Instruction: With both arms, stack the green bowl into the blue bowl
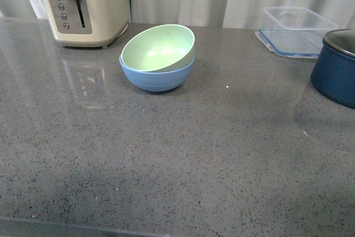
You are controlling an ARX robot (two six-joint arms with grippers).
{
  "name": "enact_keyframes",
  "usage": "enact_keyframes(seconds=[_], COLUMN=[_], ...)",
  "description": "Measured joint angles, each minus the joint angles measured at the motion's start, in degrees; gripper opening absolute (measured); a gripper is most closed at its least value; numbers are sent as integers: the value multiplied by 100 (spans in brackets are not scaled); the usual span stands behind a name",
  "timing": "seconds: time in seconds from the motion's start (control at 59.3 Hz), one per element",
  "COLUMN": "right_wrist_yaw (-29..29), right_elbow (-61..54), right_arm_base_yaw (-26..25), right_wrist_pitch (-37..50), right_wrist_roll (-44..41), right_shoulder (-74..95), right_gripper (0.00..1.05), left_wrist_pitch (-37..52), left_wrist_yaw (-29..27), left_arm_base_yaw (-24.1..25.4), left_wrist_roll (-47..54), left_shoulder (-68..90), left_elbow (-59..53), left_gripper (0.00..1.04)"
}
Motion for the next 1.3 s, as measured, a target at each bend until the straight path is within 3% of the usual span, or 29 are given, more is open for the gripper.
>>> enact_keyframes(seconds=[0.506,0.573,0.658,0.826,0.961,1.298], right_wrist_yaw=[-621,-1001,-1014,-1054,-1056,-1056], right_elbow=[-1633,-1764,-1904,-2142,-2402,-2428], right_arm_base_yaw=[-625,-911,-1067,-1078,-1078,-1078], right_wrist_pitch=[-155,-289,-459,-986,-855,-1880], right_wrist_roll=[-4,-7,-4,-7,-4,-7], right_shoulder=[-1755,-2011,-2323,-3108,-3274,-4347], right_gripper=[1,1,1,1,1,1], left_wrist_pitch=[0,0,0,0,0,0], left_wrist_yaw=[-2,0,-4,-2,-2,-2], left_arm_base_yaw=[0,0,0,0,0,0], left_wrist_roll=[0,0,0,0,0,0], left_shoulder=[0,0,-2,0,-2,0], left_elbow=[0,0,0,0,0,0], left_gripper=[98,98,98,98,98,98])
